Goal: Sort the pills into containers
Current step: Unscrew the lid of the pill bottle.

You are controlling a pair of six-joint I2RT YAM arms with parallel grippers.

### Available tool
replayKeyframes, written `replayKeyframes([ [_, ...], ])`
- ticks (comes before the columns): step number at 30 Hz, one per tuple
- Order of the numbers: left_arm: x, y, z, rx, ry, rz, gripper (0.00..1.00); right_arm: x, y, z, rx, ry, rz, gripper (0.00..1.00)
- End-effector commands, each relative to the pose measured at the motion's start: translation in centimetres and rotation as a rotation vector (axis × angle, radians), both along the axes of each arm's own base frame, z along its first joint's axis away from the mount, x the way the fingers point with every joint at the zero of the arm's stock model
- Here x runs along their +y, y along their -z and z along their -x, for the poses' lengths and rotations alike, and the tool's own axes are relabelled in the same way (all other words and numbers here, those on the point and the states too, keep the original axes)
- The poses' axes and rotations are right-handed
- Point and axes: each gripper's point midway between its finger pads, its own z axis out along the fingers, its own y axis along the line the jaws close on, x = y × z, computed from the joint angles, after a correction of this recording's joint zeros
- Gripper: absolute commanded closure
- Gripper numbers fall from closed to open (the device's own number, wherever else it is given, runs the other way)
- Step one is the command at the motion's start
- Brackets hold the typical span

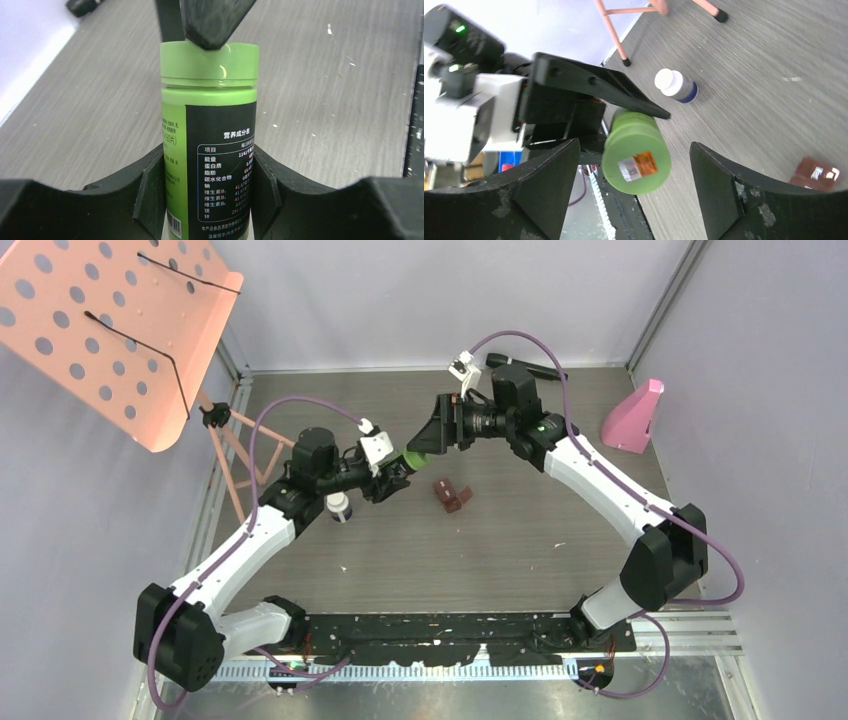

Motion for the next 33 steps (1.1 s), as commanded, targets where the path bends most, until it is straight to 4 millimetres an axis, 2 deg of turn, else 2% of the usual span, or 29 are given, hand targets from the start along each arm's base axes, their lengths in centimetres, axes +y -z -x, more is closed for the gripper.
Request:
replayKeyframes([
  [1,0.3,-3.0,-2.0,-0.126,-0.085,0.038,1.0,-0.3,1.1,-2.1,0.17,0.18,0.025,0.15],
  [5,0.4,-2.9,-2.1,-0.114,-0.103,0.043,1.0,0.5,1.4,-2.4,0.21,0.188,-0.003,0.17],
  [7,0.4,-2.8,-2.1,-0.106,-0.109,0.045,1.0,0.8,1.2,-2.6,0.221,0.187,-0.025,0.23],
  [8,0.4,-2.8,-2.1,-0.103,-0.112,0.045,1.0,1.0,1.1,-2.7,0.232,0.188,-0.039,0.29],
  [10,0.5,-2.7,-2.2,-0.102,-0.123,0.042,1.0,1.5,0.8,-2.5,0.247,0.158,-0.066,0.34],
  [15,0.9,-2.8,-2.5,-0.101,-0.159,0.042,1.0,2.4,0.5,-1.3,0.288,0.084,-0.105,0.28],
  [17,1.0,-2.8,-2.7,-0.103,-0.169,0.038,1.0,2.5,0.5,-1.0,0.297,0.074,-0.112,0.29],
  [21,1.1,-2.7,-2.9,-0.099,-0.18,0.037,1.0,2.5,0.5,-0.7,0.299,0.054,-0.112,0.41],
  [22,1.1,-2.7,-2.8,-0.094,-0.18,0.038,1.0,2.5,0.7,-0.6,0.288,0.037,-0.1,0.48],
  [25,0.9,-2.9,-2.5,-0.084,-0.169,0.048,1.0,2.5,0.9,-0.4,0.206,-0.02,-0.081,0.6],
  [30,0.0,-3.0,-0.3,-0.047,-0.056,0.06,1.0,2.5,-0.4,0.5,-0.03,-0.184,-0.101,0.66],
  [33,-0.6,-2.8,2.0,-0.019,0.058,0.055,1.0,2.1,-0.3,0.0,-0.254,-0.231,-0.09,0.69],
])
